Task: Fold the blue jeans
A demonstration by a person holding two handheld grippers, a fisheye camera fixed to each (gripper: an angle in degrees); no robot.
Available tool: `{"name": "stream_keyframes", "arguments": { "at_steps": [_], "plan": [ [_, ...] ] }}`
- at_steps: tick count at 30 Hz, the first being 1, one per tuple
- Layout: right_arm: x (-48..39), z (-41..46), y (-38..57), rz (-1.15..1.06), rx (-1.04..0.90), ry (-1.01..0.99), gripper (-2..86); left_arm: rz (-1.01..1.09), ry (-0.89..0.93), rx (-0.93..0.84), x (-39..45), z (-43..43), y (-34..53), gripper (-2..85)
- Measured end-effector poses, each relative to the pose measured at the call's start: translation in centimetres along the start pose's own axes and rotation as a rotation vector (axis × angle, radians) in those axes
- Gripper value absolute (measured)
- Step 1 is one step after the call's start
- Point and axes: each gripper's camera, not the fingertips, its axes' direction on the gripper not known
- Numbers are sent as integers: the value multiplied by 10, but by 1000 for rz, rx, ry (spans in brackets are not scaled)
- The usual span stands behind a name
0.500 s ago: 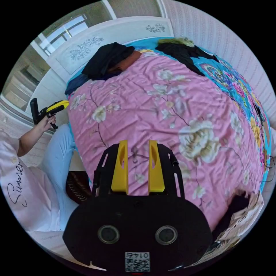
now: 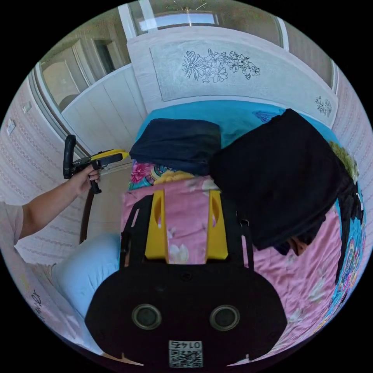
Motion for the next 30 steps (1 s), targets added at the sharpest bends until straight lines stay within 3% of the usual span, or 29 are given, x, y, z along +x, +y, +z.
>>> {"name": "stream_keyframes", "arguments": {
  "at_steps": [3, 8, 11, 14, 16, 19, 22, 24, 27, 30],
  "plan": [
    [-45, 45, -35, -124, -6, 119, 154, 0, 53, 81, -17, 7, -18, 150],
    [-105, 125, -47, -314, -206, 312, 147, -118, 207, -62, -45, 20, -42, 134],
    [-126, 133, -39, -370, -228, 411, 114, -130, 254, -23, -58, 2, -47, 64],
    [-131, 119, -37, -381, -284, 438, 29, -120, 326, 13, -57, -26, -62, 44],
    [-132, 92, -34, -325, -245, 462, 17, -86, 348, 40, -46, -47, -76, 40],
    [-121, 14, -17, -145, -79, 393, 7, 56, 391, 132, -5, -96, -108, 35],
    [-103, -91, 36, 98, 145, 233, 0, 347, 426, 299, 74, -173, -124, 33],
    [-110, -164, 104, 190, 293, 131, -2, 619, 555, 418, 151, -234, -106, 33],
    [-136, -223, 199, 282, 336, 163, -3, 848, 838, 375, 243, -275, -48, 36],
    [-140, -256, 299, 459, 219, 186, -2, 964, 1046, 164, 322, -278, 52, 41]
  ]
}}
